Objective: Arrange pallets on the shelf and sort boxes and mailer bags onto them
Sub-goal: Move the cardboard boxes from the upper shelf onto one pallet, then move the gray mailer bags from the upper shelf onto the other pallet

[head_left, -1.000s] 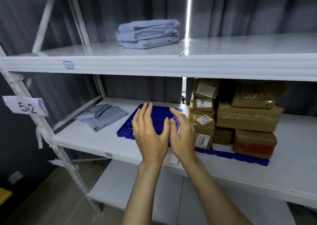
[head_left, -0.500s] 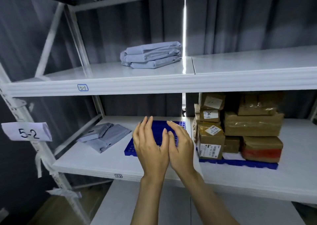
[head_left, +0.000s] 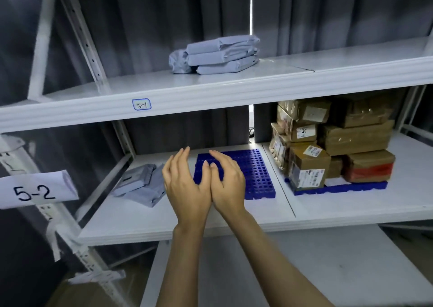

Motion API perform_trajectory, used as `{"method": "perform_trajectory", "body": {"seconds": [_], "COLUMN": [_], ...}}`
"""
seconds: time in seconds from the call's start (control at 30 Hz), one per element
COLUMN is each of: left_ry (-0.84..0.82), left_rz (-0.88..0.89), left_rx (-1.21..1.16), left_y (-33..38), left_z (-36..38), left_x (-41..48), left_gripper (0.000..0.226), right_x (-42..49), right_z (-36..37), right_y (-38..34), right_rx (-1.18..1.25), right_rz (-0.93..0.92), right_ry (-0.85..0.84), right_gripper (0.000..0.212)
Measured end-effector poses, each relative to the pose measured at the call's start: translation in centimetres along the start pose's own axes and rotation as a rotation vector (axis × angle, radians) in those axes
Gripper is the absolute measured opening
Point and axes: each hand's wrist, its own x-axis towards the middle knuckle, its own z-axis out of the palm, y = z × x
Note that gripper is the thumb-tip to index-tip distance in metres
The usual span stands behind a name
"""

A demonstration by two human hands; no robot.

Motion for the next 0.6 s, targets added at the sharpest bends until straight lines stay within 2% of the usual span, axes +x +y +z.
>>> {"method": "perform_trajectory", "body": {"seconds": [0.2,0.33,0.6], "left_ry": [0.002,-0.047,-0.124], "left_rz": [0.009,-0.066,-0.306], "left_rx": [0.005,0.058,0.213], "left_y": [-5.4,-8.6,-16.4], "left_z": [-3.1,-4.8,-6.9], "left_x": [0.5,0.5,-0.5], "left_gripper": [0.048,0.051,0.051], "right_x": [-2.2,-3.5,-3.9], "right_z": [5.3,7.8,14.1], "right_y": [-0.9,-0.9,1.9], "right_rx": [-0.071,-0.083,-0.210], "right_rz": [0.053,0.084,0.288], "right_ry": [-0.056,-0.100,-0.339], "right_gripper": [0.033,0.032,0.039]}}
